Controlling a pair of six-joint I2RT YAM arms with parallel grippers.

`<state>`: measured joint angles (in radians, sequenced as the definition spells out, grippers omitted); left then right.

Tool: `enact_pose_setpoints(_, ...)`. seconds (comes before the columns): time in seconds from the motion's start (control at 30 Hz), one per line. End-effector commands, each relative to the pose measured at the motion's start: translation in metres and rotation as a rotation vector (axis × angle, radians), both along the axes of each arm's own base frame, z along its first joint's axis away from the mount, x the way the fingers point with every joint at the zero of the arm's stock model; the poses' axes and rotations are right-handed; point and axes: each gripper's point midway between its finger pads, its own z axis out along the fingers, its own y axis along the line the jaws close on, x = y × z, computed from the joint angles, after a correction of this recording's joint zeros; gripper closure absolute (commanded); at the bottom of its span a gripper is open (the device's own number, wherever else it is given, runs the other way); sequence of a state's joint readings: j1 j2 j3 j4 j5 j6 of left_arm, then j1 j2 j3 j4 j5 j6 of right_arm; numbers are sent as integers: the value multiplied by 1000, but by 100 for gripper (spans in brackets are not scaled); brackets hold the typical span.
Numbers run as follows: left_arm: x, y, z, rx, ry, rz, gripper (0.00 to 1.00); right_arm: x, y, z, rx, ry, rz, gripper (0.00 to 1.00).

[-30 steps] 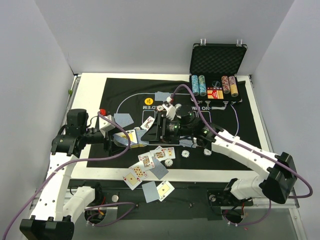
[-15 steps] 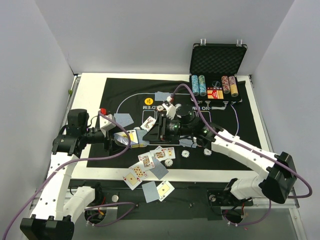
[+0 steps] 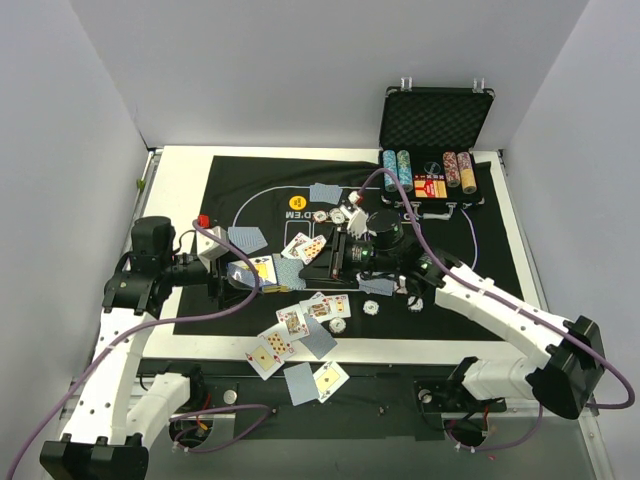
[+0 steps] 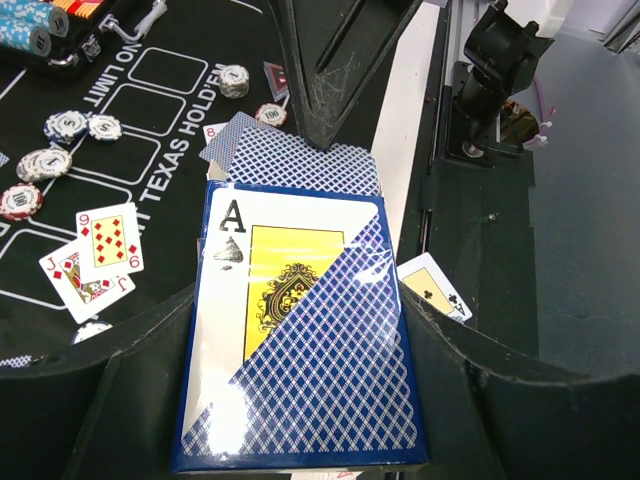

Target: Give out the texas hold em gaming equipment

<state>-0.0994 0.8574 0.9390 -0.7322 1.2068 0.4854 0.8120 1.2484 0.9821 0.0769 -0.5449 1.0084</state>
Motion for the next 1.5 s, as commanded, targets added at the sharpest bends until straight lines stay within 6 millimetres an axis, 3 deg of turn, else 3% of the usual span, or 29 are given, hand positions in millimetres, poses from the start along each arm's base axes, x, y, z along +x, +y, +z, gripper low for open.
enact_pose_setpoints(0.0, -4, -4, 16, -47, -70, -46, 100, -1, -10, 13, 17, -43, -20, 89)
enact_pose_setpoints(0.1, -4, -5, 15, -54, -72, -45, 100, 1, -12, 24, 40, -56, -34, 88)
enact_pose_setpoints(0.27, -3, -6, 18, -73, -72, -41, 100, 2, -7, 38, 101, -62, -32, 74)
enact_pose_setpoints(0.37, -3, -6, 18, -76, -69, -41, 100, 2, -6, 35, 99, -53, -31, 73)
enact_pose_setpoints(0.53, -3, -6, 18, -80, -67, -41, 100, 1, -7, 29, 83, -46, -32, 73)
enact_pose_setpoints(1.07, 0, -4, 25, -152, -40, -33, 100, 2, -3, 60, 243, -50, -53, 76)
enact_pose_setpoints(1.47, -1, -2, 28, -177, -18, -36, 100, 2, -12, 55, 196, -69, -62, 76)
